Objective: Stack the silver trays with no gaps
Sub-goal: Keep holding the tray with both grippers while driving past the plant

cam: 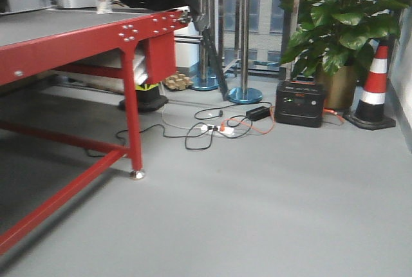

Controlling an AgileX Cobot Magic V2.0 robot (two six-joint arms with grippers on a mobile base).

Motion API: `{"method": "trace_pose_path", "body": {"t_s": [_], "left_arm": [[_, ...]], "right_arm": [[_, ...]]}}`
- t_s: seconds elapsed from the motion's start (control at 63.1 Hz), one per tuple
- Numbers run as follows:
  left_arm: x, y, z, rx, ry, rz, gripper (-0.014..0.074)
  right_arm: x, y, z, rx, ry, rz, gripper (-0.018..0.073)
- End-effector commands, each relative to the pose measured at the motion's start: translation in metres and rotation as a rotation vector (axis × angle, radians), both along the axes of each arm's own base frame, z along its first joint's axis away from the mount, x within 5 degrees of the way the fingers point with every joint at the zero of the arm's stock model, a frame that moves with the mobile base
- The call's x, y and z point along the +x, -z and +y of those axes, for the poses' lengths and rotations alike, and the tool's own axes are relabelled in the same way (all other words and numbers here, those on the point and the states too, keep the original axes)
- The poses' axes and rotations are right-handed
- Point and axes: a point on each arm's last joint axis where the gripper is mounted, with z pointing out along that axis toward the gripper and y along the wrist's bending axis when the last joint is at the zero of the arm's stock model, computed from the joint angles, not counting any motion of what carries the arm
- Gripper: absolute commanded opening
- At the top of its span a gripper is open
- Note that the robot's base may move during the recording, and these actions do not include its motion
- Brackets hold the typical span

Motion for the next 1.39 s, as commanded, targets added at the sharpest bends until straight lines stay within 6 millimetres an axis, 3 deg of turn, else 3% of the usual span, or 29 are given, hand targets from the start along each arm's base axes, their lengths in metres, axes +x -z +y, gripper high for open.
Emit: {"method": "trace_pose_path", "body": {"t_s": [0.0, 1.378], "left_arm": [[-0.0042, -0.0074, -0.0047, -0.042, 0.036, -0.048, -0.0016], [-0.0042, -0.0075, -0.0047, -0.043, 0.037, -0.050, -0.0016]], "right_arm": [[-0.0004, -0.0077, 0.0033, 0.017, -0.048, -0.067, -0.0079], [0.0001, -0.0084, 0.0049, 0.024, -0.060, -0.078, -0.0079]]}}
